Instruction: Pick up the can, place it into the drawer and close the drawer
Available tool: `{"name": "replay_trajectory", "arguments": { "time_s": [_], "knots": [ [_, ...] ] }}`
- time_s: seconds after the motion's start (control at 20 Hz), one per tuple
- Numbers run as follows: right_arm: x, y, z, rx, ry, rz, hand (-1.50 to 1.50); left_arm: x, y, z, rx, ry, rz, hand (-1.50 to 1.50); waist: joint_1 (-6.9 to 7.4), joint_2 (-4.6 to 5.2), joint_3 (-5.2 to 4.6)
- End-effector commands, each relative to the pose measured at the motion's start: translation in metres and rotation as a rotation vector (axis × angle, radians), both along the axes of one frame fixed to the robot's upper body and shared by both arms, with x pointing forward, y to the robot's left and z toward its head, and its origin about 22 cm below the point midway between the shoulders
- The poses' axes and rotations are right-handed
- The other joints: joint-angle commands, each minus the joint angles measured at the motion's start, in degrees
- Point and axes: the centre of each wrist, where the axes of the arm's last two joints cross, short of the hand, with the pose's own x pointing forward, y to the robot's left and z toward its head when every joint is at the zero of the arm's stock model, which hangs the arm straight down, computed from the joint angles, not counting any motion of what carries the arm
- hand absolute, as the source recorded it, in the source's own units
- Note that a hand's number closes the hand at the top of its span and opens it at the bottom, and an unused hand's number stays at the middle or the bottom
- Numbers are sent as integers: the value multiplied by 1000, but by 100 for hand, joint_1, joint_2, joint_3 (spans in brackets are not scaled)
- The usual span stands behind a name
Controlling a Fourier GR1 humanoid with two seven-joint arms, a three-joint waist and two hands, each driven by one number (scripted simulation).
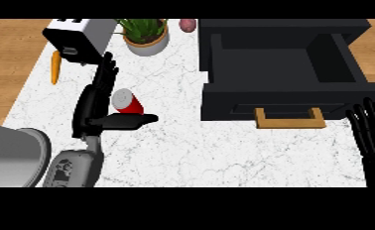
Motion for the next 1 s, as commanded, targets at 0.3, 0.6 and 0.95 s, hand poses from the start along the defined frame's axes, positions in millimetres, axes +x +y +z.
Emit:
{"name": "replay_trajectory", "arguments": {
  "time_s": [0.3,0.6,0.95],
  "knots": [
    [18,-6,9,0,2,10,-150,-1,39,-47,6,44,35,-150,14,5,-1],
    [-19,-10,-7,-2,3,22,-150,-17,50,-67,27,52,53,-150,0,-4,1],
    [0,0,-28,7,-21,14,-150,1,59,-77,31,35,59,-150,-9,3,1]
  ]
}}
